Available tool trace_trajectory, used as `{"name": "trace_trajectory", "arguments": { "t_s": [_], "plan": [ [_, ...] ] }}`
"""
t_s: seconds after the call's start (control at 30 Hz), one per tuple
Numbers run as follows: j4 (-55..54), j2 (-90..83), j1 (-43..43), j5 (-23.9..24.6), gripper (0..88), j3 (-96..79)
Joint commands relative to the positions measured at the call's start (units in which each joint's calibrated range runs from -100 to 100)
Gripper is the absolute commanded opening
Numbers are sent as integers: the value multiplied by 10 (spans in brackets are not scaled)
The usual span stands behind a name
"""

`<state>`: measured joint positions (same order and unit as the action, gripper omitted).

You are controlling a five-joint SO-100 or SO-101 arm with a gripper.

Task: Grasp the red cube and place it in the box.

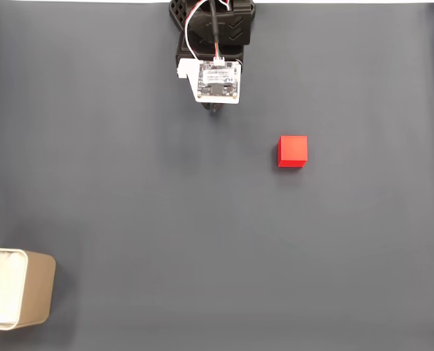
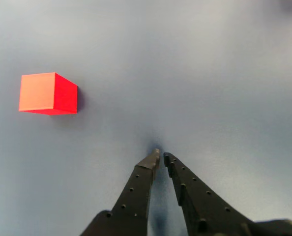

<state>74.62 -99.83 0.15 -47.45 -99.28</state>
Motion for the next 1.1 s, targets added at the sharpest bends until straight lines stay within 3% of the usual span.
{"name": "trace_trajectory", "arguments": {
  "t_s": [0.0, 0.87, 1.07],
  "plan": [
    [12, -1, 3, -12, 2, -5],
    [12, -1, -1, -20, 0, -5],
    [-157, -1, 4, -14, 0, 6]
  ]
}}
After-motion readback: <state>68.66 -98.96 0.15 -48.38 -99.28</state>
